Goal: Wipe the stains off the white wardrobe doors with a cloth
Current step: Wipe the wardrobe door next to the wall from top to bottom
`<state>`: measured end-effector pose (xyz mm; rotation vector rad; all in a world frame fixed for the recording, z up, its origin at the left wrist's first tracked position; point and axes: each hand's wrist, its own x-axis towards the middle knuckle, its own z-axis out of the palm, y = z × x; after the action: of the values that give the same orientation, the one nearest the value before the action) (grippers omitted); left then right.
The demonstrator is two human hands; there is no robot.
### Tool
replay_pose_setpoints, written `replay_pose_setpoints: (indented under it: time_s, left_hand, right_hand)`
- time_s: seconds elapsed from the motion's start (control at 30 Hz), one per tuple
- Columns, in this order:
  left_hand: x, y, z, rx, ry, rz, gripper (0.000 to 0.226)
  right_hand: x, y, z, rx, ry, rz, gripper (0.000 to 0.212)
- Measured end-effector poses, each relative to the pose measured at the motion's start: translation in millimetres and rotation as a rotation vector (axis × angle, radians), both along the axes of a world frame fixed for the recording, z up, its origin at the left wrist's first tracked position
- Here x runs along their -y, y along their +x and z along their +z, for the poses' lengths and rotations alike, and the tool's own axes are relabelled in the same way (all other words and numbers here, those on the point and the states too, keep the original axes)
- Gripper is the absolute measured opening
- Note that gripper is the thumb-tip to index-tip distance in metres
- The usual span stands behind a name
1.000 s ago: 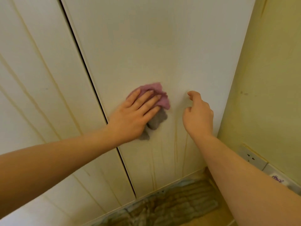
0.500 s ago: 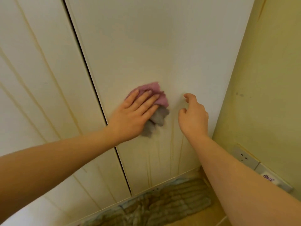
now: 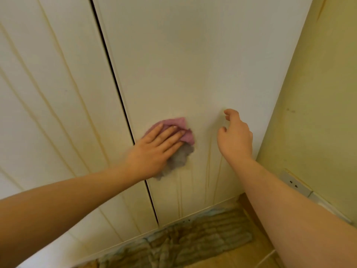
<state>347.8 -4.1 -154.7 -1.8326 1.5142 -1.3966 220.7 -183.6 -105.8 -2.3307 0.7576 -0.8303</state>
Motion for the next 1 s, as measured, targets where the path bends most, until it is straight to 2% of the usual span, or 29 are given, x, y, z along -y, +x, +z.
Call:
replay_pose_setpoints:
  time_s: [0.07, 0.17, 0.3, 0.37, 0.43, 0.5, 0.57, 0.63, 0.73, 0.8, 0.93, 1.0]
  left_hand:
    - [23, -7, -16, -0.079, 0.102, 0.039, 0.051]
    - [-7, -10, -41, -0.139, 0.235, 0.113, 0.056]
    - [-75, 7, -62, -0.079, 0.148, 0.037, 0.072]
    - [-60, 7, -52, -0.096, 0.077, 0.014, 0.07]
    - [-22, -1, -37, -0.131, -0.002, 0.01, 0.056]
    - [14, -9, -31, -0.154, -0.034, 0.046, 0.052]
    - [31, -10, -46, -0.179, 0.059, 0.103, 0.055]
    - [27, -9, -71, -0.185, 0.253, 0.144, 0.055]
    - [9, -6, -92, -0.126, 0.414, 0.105, 0.055]
    - [10, -4, -87, -0.085, 0.386, 0.057, 0.057]
    - [56, -8, -50, -0.103, 0.197, 0.03, 0.052]
    - [73, -9, -49, -0.088, 0.216, 0.052, 0.048]
  right_hand:
    - [1, 0, -3, -0.024, -0.013, -0.008, 0.047]
    - [2, -2, -3, -0.034, -0.012, -0.009, 0.047]
    - [2, -7, -4, -0.068, -0.058, -0.001, 0.047]
    - [5, -10, -5, -0.083, -0.061, -0.009, 0.047]
    - [9, -12, -7, -0.087, -0.052, -0.028, 0.047]
    - [11, -13, -8, -0.092, -0.051, -0.041, 0.047]
    - [13, -11, -11, -0.105, -0.06, -0.048, 0.047]
    - [16, -10, -13, -0.116, -0.074, -0.048, 0.046]
    - [20, -8, -14, -0.121, -0.085, -0.053, 0.046]
    - [22, -8, -16, -0.14, -0.078, -0.051, 0.046]
    - [21, -7, -16, -0.159, -0.095, -0.03, 0.046]
    - [22, -5, -15, -0.152, -0.101, -0.034, 0.046]
